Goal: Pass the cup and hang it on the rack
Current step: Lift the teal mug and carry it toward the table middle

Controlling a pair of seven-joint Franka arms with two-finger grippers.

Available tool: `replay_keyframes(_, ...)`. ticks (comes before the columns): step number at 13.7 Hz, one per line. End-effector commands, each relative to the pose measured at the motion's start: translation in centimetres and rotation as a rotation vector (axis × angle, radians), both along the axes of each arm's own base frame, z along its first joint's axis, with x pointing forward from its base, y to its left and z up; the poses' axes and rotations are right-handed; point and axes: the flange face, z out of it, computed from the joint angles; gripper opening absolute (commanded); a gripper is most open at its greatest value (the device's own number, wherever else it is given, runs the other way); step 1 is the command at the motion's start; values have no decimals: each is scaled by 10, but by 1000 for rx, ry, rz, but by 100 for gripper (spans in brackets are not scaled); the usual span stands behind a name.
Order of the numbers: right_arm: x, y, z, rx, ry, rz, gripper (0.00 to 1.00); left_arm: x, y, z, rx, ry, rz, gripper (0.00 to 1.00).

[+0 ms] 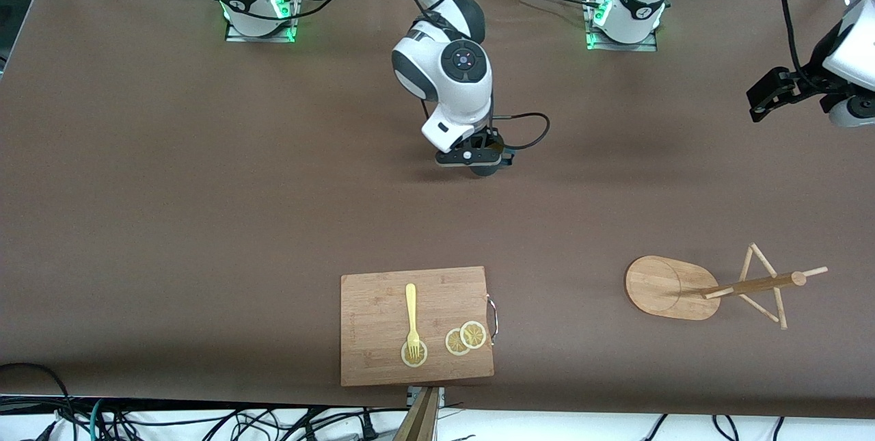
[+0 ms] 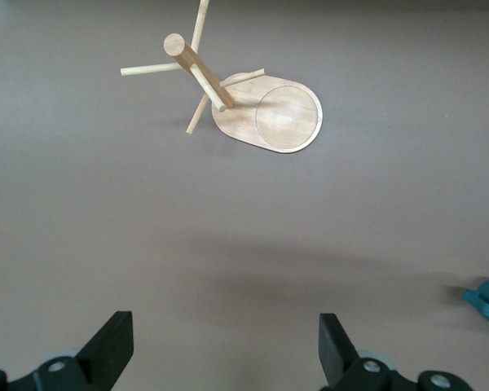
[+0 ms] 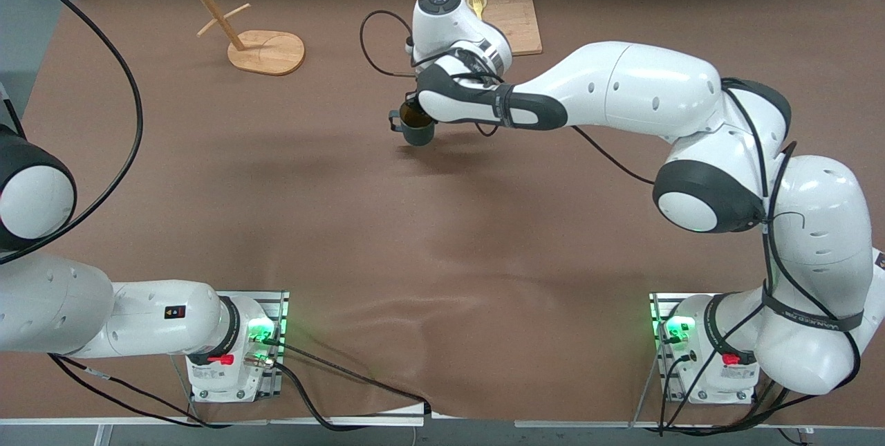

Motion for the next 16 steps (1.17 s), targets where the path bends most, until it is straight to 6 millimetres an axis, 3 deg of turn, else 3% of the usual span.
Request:
replay_keyframes(1, -11, 19, -2, 20, -14, 7, 0, -1, -2, 5, 30, 6, 7, 100)
replay_keyframes(3, -20, 28, -14, 28, -19, 25, 0, 1, 13, 5, 23, 7, 14, 100)
replay_keyframes(6, -29, 38, -39, 69, 13, 15, 0, 0, 20, -1, 26, 49, -73, 100)
replay_keyframes(8, -33, 43, -51, 88, 19, 11, 0, 0, 53, -10, -8, 89, -110, 100)
replay_keyframes(9, -34, 43, -51, 87, 20, 14, 18, 0, 62, -19, -45, 103, -108, 100)
replay_keyframes(10, -34, 42, -50, 82, 23, 13, 99, 0, 68, -31, -60, 127, -99, 100)
replay_keyframes(12, -31, 37, -43, 59, 40, 13, 100, 3, 76, -58, -71, 128, -91, 100)
replay_keyframes(15, -3, 24, 20, 2, 88, 28, 100, 7, 95, -99, -121, 108, -132, 100)
replay_keyframes(16, 7, 10, 37, -25, 111, 63, 100, 6, 96, -115, -134, 100, -134, 100)
